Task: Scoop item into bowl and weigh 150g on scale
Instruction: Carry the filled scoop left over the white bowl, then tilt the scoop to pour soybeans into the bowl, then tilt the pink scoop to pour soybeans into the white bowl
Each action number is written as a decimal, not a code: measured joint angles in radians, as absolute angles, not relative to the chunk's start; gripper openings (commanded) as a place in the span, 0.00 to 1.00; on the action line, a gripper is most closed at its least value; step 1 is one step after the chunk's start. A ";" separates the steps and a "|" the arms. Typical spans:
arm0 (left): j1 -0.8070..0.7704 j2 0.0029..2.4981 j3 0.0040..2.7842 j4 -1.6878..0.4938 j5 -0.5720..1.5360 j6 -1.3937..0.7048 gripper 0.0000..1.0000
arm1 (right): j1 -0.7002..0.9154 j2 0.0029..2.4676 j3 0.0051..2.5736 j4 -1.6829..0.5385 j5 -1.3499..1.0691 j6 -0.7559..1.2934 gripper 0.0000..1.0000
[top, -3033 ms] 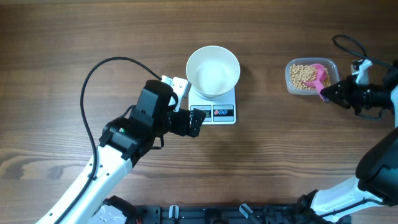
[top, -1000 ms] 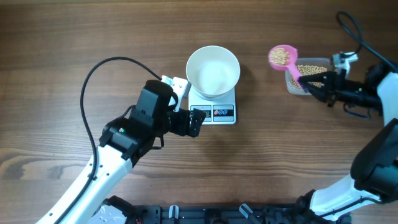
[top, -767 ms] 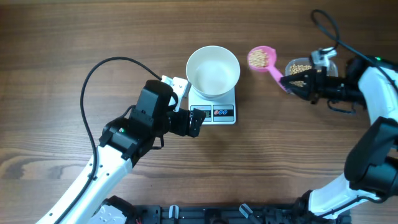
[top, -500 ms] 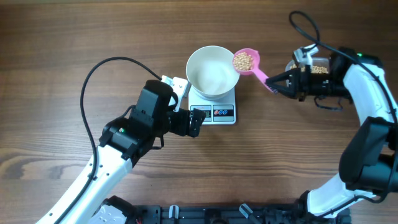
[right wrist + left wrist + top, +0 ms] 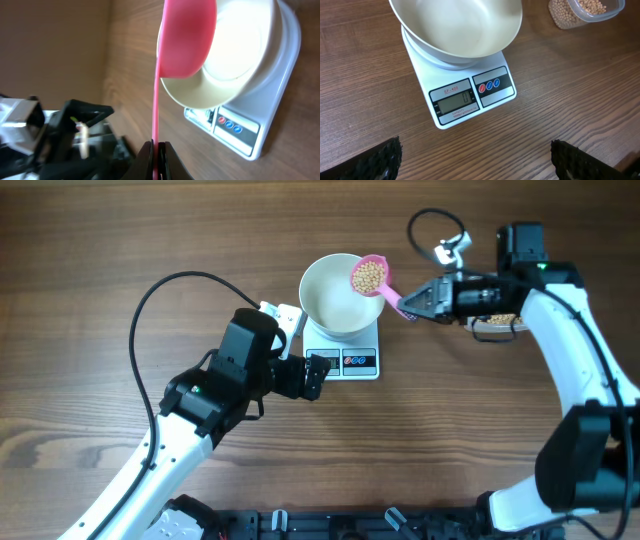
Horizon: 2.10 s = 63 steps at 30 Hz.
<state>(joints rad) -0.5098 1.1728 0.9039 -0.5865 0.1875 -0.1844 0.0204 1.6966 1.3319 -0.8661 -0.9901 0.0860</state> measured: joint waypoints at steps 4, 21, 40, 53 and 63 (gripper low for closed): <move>-0.510 1.173 0.904 -0.587 0.187 -0.184 1.00 | 0.102 1.653 1.332 -0.816 -0.856 0.109 0.04; -0.510 1.172 0.904 -0.587 0.187 -0.184 1.00 | 0.322 1.607 1.332 -0.738 -0.366 0.067 0.04; -0.510 1.172 0.904 -0.587 0.187 -0.184 1.00 | 0.333 1.606 1.332 -0.636 -0.260 0.017 0.04; -0.510 1.173 0.904 -0.587 0.187 -0.184 1.00 | 0.360 1.606 1.332 -0.583 -0.229 -0.043 0.04; -0.510 1.173 0.904 -0.587 0.187 -0.184 1.00 | 0.385 1.606 1.332 -0.569 -0.135 -0.105 0.05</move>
<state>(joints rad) -0.5098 1.1728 0.9039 -0.5869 0.1875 -0.1844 0.3851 1.6062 1.3323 -0.5694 -0.1349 -0.1047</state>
